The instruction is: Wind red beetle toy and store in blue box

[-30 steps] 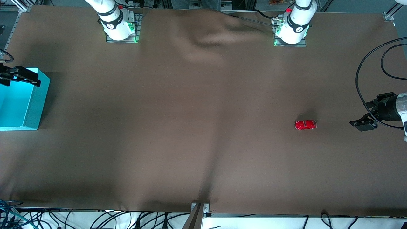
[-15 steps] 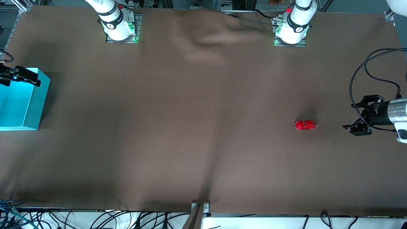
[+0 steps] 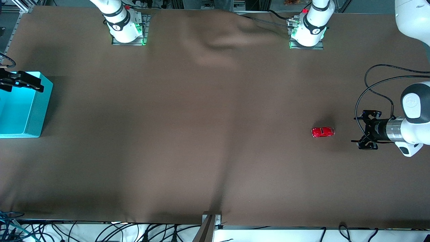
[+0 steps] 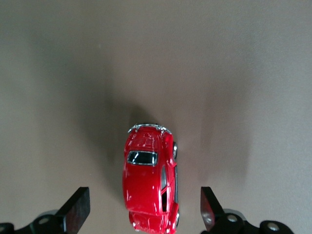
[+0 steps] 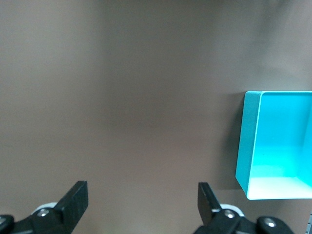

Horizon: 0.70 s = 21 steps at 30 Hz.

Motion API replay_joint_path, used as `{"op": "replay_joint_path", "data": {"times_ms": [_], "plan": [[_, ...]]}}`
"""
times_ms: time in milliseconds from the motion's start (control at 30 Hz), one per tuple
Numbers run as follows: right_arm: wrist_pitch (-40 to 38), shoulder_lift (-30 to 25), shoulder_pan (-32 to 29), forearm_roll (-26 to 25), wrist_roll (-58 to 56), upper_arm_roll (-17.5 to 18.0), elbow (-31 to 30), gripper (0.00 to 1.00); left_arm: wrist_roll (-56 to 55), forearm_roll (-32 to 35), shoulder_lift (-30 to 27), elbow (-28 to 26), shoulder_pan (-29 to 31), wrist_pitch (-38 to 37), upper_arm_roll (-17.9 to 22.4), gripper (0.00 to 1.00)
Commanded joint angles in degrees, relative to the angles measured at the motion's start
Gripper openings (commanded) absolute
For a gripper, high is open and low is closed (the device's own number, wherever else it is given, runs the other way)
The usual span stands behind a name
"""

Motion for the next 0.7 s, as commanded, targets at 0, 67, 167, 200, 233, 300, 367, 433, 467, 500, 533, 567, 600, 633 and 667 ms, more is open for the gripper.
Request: {"op": "replay_joint_path", "data": {"times_ms": [0,67,167,200,233,300,367,433,467,500,533,567,600,633,667], "plan": [[-0.3,0.5,0.1,-0.2,0.6,0.0,1.3,1.0,-0.9,-0.4,0.6,-0.2,-0.6,0.9,0.4,1.0],[-0.3,0.5,0.1,-0.2,0.6,0.0,1.3,1.0,-0.9,-0.6,0.9,-0.1,-0.6,1.0,0.4,1.0],[-0.3,0.5,0.1,-0.2,0.6,0.0,1.3,1.0,-0.9,-0.8,1.3,0.2,-0.8,1.2,0.4,0.95],[-0.3,0.5,0.1,-0.2,0.5,0.0,1.3,1.0,-0.9,-0.8,1.3,0.1,-0.8,1.5,0.4,0.88],[-0.3,0.5,0.1,-0.2,0.5,0.0,1.3,1.0,-0.9,-0.8,1.3,0.1,-0.8,2.1,0.4,0.78],[-0.3,0.5,0.0,-0.2,0.5,0.0,1.3,1.0,-0.9,-1.0,1.4,0.0,-0.8,2.2,0.4,0.5],[-0.3,0.5,0.0,-0.2,0.5,0.0,1.3,1.0,-0.9,-1.0,1.4,0.1,-0.8,2.2,0.4,0.24],[-0.3,0.5,0.0,-0.2,0.5,0.0,1.3,1.0,-0.9,-1.1,1.4,0.1,-0.8,2.2,0.4,0.04],[-0.3,0.5,0.0,-0.2,0.5,0.0,1.3,1.0,-0.9,-1.0,1.4,0.1,-0.8,2.2,0.4,0.0],[-0.3,0.5,0.0,-0.2,0.5,0.0,1.3,1.0,-0.9,-1.0,1.4,0.1,-0.8,2.2,0.4,0.0],[-0.3,0.5,0.1,-0.2,0.5,0.0,1.3,1.0,-0.9,-1.0,1.4,0.1,-0.8,2.2,0.4,0.0],[-0.3,0.5,0.1,-0.2,0.5,0.0,1.3,1.0,-0.9,-1.0,1.4,0.1,-0.8,2.2,0.4,0.0],[-0.3,0.5,0.1,-0.2,0.5,0.0,1.3,1.0,-0.9,-1.0,1.4,0.2,-0.8,2.2,0.4,0.0],[-0.3,0.5,0.1,-0.2,0.6,0.0,1.3,1.0,-0.9,-1.0,1.3,0.3,-0.8,2.2,0.4,0.0],[-0.3,0.5,0.1,-0.2,0.6,0.0,1.3,1.0,-0.9,-1.0,1.3,0.4,-0.8,2.2,0.4,0.0]]}}
